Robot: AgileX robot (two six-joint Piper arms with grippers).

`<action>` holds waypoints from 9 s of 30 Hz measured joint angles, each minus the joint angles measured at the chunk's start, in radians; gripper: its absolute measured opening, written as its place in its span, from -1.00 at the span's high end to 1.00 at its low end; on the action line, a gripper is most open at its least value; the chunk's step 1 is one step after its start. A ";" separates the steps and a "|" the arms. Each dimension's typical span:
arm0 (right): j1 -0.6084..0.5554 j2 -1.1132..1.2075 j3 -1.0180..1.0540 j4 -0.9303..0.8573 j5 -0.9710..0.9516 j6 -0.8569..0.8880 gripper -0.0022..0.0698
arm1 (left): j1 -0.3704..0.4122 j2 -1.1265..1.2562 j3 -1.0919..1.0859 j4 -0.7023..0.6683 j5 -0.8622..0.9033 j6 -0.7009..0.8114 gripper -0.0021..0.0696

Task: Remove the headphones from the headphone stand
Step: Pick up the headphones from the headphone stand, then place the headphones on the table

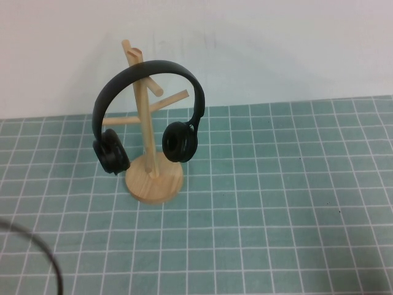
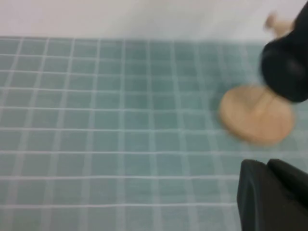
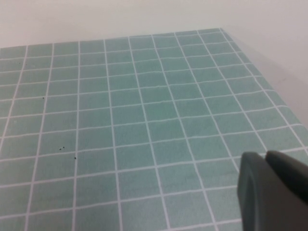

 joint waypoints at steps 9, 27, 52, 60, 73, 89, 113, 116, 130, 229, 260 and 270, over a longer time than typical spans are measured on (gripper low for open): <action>0.000 -0.002 0.000 0.000 0.000 0.000 0.96 | -0.002 0.402 -0.192 0.040 -0.123 0.226 0.95; 0.000 -0.002 0.000 0.000 0.000 0.000 0.96 | -0.535 0.737 -0.336 0.616 -0.235 -0.209 0.95; 0.000 -0.007 0.000 0.000 0.000 0.000 0.96 | -0.687 0.837 -0.346 1.540 -0.137 -0.850 -0.42; 0.000 -0.007 0.000 0.000 0.000 0.000 0.96 | -0.620 0.948 -0.388 1.719 -0.178 -1.051 -0.48; 0.000 -0.007 0.000 0.000 0.000 0.000 0.96 | -0.529 1.111 -0.442 1.822 -0.188 -1.117 -0.42; 0.000 -0.007 0.000 0.000 0.000 0.000 0.96 | -0.519 1.157 -0.512 1.830 -0.259 -1.145 -0.07; 0.000 -0.007 0.000 0.000 0.000 0.000 0.96 | -0.523 1.028 -0.517 1.683 -0.235 -1.108 0.40; 0.000 -0.007 0.000 0.000 0.000 0.000 0.96 | -0.554 0.981 -0.517 1.549 -0.204 -1.002 0.41; 0.000 -0.007 0.000 0.000 0.000 0.000 0.96 | -0.827 0.767 -0.517 0.914 0.164 -0.579 0.43; 0.000 -0.007 0.000 0.000 0.002 0.000 0.96 | -0.667 1.128 -0.424 0.081 0.178 -0.117 0.44; 0.000 -0.007 0.000 0.000 0.002 0.000 0.96 | -0.660 1.265 -0.426 0.086 0.070 -0.132 0.44; 0.000 -0.007 0.000 0.000 0.002 0.000 0.96 | -0.660 1.261 -0.426 0.106 0.052 -0.125 -0.29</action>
